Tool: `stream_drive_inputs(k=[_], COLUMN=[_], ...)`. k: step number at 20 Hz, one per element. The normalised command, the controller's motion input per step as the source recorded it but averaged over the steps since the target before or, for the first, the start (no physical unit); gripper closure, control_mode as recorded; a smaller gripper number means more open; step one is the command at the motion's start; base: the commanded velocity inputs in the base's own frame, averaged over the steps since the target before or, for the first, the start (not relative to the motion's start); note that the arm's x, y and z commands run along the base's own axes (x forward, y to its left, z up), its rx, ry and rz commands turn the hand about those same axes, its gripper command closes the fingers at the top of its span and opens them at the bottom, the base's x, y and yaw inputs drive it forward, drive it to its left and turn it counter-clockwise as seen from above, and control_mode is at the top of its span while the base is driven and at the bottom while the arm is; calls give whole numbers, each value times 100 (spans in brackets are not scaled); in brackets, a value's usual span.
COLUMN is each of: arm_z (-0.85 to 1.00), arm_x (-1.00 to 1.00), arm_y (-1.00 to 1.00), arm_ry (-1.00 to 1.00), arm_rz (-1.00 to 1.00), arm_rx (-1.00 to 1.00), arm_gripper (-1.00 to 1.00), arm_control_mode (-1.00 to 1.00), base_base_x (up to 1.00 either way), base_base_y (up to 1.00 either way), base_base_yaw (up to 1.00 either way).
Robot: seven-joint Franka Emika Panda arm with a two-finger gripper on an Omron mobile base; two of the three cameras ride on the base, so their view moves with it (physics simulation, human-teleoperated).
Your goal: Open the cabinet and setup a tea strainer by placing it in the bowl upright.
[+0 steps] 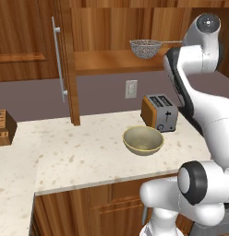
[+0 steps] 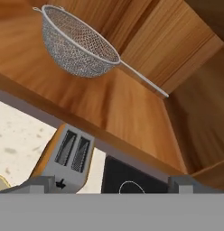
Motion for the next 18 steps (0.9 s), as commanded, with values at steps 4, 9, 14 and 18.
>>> stream_drive_inputs(k=[4,9,14,18], arm_z=[-6,0,8,0], arm_x=[32,17,8,17], arm_y=[-6,-4,0,-2], arm_ry=[-1,-4,-3,-2], arm_rz=[13,14,11,3], arm_rx=[0,-5,-9,-11], arm_gripper=[-100,-100,-100,-100], arm_control_mode=[-100,-100,-100,-100], base_base_x=[0,0,0,0], base_base_y=[0,0,0,0], base_base_yaw=[0,0,0,0])
